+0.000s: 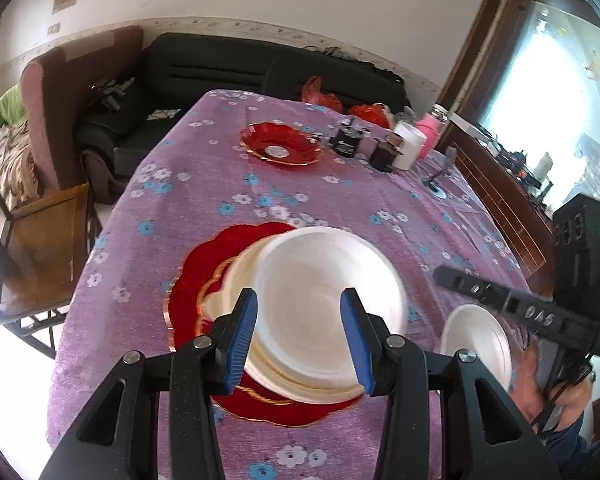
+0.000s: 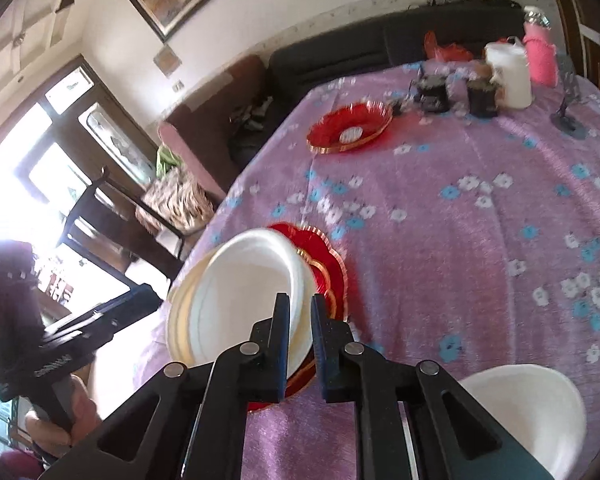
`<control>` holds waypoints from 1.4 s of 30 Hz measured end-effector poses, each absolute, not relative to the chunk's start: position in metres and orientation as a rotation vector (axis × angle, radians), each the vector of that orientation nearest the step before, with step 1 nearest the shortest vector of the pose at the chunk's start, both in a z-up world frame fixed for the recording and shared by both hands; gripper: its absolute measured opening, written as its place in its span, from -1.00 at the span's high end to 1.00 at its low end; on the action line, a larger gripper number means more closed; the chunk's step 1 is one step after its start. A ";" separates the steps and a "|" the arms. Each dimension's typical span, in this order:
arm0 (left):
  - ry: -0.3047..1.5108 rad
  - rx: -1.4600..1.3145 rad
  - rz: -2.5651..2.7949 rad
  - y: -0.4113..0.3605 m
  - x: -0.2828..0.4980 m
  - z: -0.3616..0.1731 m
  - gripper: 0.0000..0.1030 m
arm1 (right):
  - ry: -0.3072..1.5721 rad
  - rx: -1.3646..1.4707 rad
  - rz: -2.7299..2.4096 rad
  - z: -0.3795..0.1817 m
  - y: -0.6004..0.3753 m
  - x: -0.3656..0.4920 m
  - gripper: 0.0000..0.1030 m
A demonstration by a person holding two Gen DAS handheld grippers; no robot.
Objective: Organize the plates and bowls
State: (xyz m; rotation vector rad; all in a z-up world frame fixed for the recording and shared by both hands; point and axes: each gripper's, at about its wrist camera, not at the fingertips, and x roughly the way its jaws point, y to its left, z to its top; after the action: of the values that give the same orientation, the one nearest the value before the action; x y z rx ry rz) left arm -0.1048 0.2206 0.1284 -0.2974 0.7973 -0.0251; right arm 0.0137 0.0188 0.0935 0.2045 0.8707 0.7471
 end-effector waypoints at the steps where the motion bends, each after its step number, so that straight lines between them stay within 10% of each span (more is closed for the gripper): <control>1: 0.793 -0.282 -0.039 0.213 -0.105 0.129 0.18 | 0.847 0.200 0.739 0.098 0.012 0.010 0.76; 5: 0.777 -0.216 -0.085 0.179 -0.106 0.128 0.17 | 0.714 0.125 0.668 0.114 -0.018 -0.012 0.76; 11: 0.767 -0.093 -0.188 0.119 -0.108 0.117 -0.01 | 0.617 0.120 0.570 0.112 -0.082 -0.040 0.14; 40: 0.868 0.143 -0.181 0.016 -0.089 0.041 -0.01 | 0.894 0.356 0.547 0.018 -0.181 -0.051 0.15; 42: 0.855 0.174 -0.166 0.013 -0.090 0.039 -0.01 | 0.905 0.335 0.545 0.016 -0.176 -0.051 0.47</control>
State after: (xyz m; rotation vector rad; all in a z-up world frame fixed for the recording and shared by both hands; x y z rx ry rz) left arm -0.0899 0.0129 0.0388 0.1737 0.8552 -0.1658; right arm -0.0511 -0.1756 0.0157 0.3346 0.9051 0.5449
